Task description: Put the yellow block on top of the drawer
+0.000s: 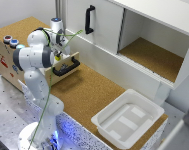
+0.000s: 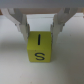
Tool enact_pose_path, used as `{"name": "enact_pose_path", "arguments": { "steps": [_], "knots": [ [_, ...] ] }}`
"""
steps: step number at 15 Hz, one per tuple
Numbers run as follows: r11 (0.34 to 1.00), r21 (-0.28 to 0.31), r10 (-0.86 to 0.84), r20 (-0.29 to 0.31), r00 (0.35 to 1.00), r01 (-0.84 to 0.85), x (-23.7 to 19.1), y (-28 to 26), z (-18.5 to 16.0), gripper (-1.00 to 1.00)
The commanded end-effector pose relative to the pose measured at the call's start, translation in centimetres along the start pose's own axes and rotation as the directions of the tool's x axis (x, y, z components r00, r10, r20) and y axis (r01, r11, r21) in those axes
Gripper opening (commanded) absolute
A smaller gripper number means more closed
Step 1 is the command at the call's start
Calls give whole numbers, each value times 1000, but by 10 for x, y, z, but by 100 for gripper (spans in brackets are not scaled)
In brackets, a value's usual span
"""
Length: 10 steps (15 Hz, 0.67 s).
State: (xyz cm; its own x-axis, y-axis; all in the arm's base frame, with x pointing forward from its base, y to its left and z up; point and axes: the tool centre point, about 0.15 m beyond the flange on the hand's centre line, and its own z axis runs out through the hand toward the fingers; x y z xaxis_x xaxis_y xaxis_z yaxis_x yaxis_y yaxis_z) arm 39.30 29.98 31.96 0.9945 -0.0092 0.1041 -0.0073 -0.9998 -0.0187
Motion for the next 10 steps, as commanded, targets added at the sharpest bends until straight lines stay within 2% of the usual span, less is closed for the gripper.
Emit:
{"name": "enact_pose_path", "arguments": {
  "steps": [1, 5, 8, 10],
  "knots": [
    [1000, 1, 30, -80, 996, -30, -18, 5, -57, -100],
    [995, 14, -95, -200, 975, 100, -10, -18, -120, -100],
    [968, 6, -242, -229, 943, 250, -6, -48, -151, -100],
    [924, 17, -368, -233, 900, 382, -5, -71, -162, -100]
  ]
}}
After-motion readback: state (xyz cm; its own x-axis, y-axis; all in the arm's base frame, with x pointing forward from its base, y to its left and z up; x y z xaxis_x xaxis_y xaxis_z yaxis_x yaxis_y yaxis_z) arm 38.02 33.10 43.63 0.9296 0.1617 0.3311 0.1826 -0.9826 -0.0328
